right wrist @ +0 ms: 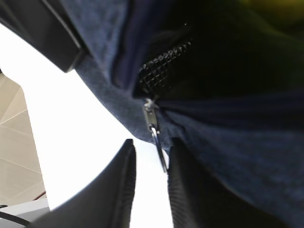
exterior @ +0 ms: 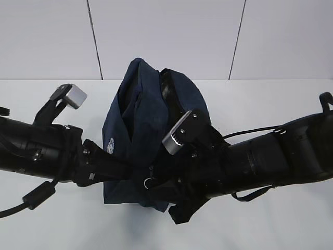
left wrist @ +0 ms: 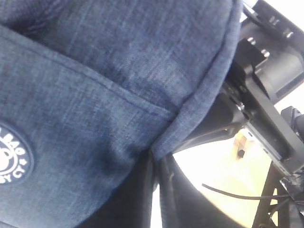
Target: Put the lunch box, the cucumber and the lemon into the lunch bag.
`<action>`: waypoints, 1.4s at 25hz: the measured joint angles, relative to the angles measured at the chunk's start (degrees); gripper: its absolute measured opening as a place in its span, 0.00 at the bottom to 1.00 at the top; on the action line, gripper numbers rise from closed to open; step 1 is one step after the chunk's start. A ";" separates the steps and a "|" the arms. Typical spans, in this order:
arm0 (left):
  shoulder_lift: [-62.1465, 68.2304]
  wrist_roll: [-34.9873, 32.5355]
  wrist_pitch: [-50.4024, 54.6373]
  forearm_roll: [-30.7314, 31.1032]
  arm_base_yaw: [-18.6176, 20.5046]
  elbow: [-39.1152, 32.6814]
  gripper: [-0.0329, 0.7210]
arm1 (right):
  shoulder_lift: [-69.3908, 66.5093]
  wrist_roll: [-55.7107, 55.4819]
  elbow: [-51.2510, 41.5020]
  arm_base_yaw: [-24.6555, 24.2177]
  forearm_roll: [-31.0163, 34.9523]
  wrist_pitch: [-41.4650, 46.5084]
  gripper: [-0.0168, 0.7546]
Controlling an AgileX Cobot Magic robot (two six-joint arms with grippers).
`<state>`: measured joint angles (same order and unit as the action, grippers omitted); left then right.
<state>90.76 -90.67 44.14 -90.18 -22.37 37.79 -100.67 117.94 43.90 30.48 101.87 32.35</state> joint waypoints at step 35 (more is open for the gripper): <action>0.00 0.00 0.75 0.00 0.00 0.00 0.03 | 0.00 -1.61 1.41 0.00 -0.11 1.50 0.20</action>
<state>90.76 -90.67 44.89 -90.18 -22.37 37.79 -100.67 116.33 45.31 30.48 101.76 33.85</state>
